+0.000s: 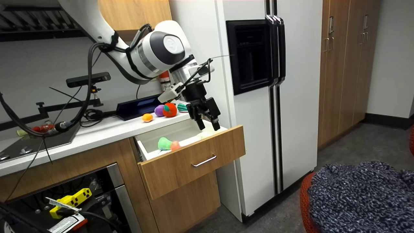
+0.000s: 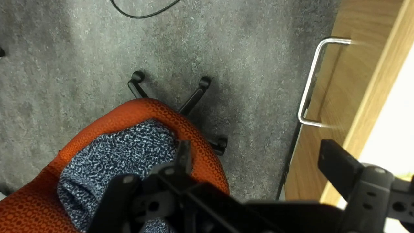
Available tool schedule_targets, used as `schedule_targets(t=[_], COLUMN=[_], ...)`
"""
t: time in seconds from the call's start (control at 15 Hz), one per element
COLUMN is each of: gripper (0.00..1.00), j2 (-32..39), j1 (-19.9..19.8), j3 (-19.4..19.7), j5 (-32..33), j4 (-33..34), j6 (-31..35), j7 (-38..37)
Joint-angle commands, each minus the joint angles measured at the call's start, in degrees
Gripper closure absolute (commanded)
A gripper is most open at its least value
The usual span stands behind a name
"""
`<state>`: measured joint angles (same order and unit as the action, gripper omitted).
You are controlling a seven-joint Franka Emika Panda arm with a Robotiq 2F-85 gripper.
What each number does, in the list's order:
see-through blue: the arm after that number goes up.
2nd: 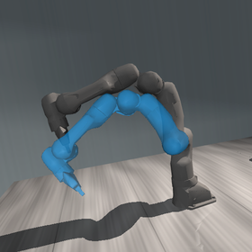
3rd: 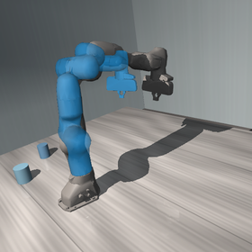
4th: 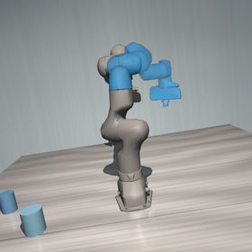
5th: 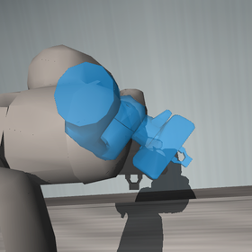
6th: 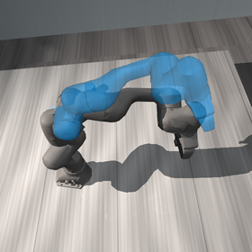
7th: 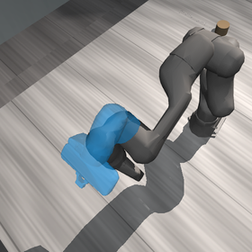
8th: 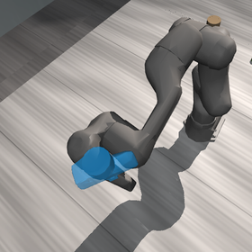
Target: Close the open drawer on the right
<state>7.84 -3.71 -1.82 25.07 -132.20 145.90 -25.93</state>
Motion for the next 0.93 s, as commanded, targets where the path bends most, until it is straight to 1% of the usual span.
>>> schedule_targets(t=[0.0, 0.27, 0.47, 0.6, 0.87], gripper=[0.00, 0.00, 0.00, 0.00, 0.00], j2=[5.69, 10.66, 13.69, 15.27, 17.70], j1=[2.34, 2.94, 2.86, 3.08, 3.53], j3=[3.04, 3.93, 3.23, 2.87, 2.78], j5=[-0.91, -5.73, -11.44, -14.29, -17.33], j4=[4.37, 7.04, 8.66, 9.85, 11.94], j6=[2.88, 6.28, 8.00, 8.36, 8.21], j7=[1.11, 4.16, 7.93, 10.11, 13.08])
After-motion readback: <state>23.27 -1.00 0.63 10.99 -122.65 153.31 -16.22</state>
